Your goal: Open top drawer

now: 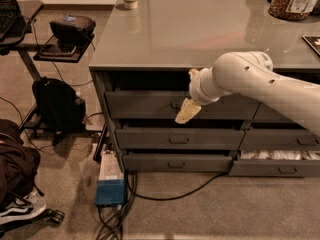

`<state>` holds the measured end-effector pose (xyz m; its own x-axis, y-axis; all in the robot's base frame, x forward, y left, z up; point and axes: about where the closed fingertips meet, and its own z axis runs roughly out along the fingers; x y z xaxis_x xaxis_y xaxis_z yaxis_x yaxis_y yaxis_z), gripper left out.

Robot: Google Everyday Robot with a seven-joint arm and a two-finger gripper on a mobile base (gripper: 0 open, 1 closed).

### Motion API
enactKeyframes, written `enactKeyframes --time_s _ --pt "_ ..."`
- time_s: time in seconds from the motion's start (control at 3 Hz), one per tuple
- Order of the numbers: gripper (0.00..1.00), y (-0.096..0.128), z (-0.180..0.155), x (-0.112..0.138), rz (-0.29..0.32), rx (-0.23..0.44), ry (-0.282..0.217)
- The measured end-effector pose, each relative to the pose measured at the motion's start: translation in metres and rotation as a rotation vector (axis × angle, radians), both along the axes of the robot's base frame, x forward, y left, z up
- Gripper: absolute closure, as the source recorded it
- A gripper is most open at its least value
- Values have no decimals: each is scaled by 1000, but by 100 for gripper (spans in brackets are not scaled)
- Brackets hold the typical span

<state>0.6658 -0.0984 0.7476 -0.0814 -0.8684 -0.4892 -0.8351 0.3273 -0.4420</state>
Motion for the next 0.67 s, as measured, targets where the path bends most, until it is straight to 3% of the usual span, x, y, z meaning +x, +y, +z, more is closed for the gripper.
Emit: enactKeyframes --time_s 0.33,0.67 --pt "0 -22 -20 2 -32 -60 -17" --pt "0 -62 -42 8 -38 -170 -43"
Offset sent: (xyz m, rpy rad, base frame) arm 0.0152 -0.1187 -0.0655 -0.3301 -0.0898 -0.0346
